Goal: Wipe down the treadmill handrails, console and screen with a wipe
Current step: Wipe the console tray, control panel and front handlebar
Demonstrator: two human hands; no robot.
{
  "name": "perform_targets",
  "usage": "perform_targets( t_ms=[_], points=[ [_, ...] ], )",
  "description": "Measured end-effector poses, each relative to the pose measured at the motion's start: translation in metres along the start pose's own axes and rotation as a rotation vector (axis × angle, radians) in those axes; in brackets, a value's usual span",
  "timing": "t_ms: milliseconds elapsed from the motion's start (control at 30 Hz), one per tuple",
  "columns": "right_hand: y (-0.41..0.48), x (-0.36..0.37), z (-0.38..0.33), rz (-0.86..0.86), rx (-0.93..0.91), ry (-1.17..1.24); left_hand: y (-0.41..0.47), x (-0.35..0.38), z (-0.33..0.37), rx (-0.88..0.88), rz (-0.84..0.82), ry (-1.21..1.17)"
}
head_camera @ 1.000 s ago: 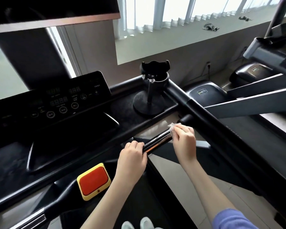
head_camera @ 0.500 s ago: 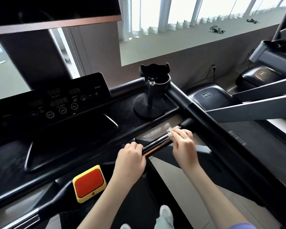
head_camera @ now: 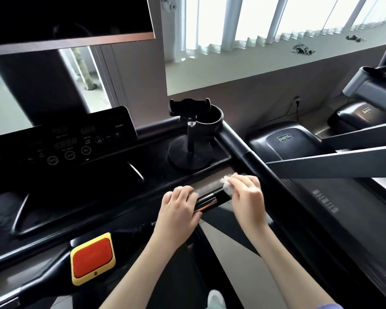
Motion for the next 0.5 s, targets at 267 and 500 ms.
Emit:
perform_targets(
  t_ms=[267,500],
  points=[
    [0.004,0.006,0.032,-0.146,-0.084,-0.099,0.011,0.008,0.011,-0.022,-0.176,0.094],
    [0.01,0.0,0.032,-0.154,0.0,-0.127,0.017,0.011,0.014,-0.065,-0.159,0.122]
  ],
)
Point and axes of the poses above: each hand's wrist, its own y-axis towards the middle knuckle, its own x-axis out of the palm, z = x × y, the point moved 2 cm from there along y, towards the middle knuckle, and after that the axes turned 15 degrees about y, right-handed, at the moved point
